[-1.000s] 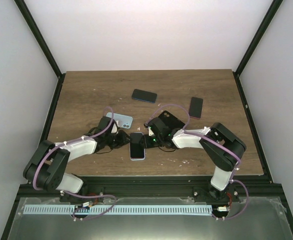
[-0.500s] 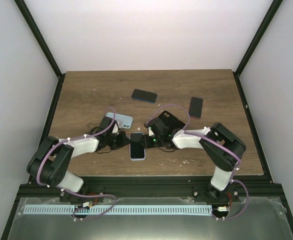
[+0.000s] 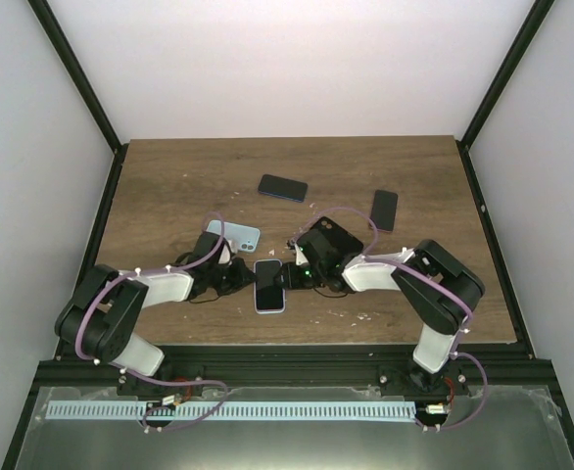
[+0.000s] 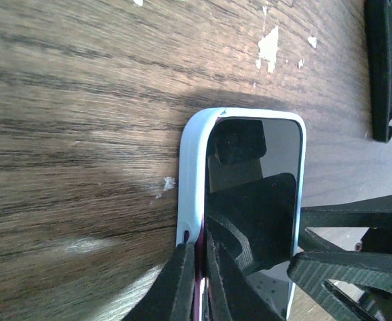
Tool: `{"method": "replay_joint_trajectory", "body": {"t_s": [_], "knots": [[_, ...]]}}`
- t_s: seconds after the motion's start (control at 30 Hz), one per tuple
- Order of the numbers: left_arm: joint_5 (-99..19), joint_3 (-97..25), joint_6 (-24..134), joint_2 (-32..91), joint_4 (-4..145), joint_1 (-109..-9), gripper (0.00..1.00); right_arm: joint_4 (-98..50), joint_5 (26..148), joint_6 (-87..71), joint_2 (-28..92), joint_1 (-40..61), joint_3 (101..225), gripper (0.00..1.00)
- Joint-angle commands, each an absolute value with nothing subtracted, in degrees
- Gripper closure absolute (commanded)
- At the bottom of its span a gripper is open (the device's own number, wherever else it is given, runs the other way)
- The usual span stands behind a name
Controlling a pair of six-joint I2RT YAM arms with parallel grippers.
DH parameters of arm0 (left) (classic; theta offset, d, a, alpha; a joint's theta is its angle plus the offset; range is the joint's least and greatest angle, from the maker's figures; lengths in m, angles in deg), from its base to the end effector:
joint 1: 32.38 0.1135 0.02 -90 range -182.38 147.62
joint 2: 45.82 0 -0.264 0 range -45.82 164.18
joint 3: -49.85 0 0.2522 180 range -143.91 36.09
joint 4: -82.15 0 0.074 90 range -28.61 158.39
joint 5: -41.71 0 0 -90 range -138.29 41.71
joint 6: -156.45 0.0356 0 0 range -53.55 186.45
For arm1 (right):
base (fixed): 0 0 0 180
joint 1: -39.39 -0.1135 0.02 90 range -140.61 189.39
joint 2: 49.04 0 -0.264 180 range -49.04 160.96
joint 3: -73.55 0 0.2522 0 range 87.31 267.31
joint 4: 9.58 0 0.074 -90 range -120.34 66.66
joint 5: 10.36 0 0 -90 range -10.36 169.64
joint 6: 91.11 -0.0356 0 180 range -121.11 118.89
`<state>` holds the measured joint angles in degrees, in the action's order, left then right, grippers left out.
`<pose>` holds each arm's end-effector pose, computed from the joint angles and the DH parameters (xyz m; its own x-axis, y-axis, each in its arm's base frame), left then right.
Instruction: Put the phone into the phone case
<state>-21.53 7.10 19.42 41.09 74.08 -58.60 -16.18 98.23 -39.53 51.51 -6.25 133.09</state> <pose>0.2185 -0.1255 0.1178 -0.9530 -0.2589 -0.1571 -0.0814 0.7185 -0.6908 0.2235 0.2448 0.1280 -0.9191 -0.0974 -0.3819 -0.3278 0.7270 0.6034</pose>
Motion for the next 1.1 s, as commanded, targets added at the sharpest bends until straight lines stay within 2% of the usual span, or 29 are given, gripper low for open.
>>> {"method": "replay_joint_trajectory", "body": {"t_s": [0.0,0.2,0.5,0.67,0.93,1.07], "knots": [[-22.88,8.10,19.99,40.46,69.06,-60.55,0.88,-15.22,102.25,-41.65,48.42,-5.55,132.12,0.67],[-23.82,6.66,21.82,32.03,61.53,-60.55,0.76,-19.99,101.36,-44.70,45.02,-5.52,130.11,0.63],[-19.61,10.87,20.50,33.95,65.72,-60.60,0.73,-19.33,102.66,-49.33,44.52,-6.41,126.91,0.62],[-15.84,12.69,19.28,37.81,71.11,-60.59,0.77,-16.10,104.87,-51.59,47.63,-7.89,127.67,0.59],[-17.74,12.14,19.75,39.17,68.27,-60.60,0.92,-7.39,109.51,-54.69,47.96,-8.25,127.77,0.59],[-18.78,12.10,19.73,37.55,66.67,-60.60,0.95,0.62,111.99,-57.91,46.02,-8.24,125.58,0.59]]}}
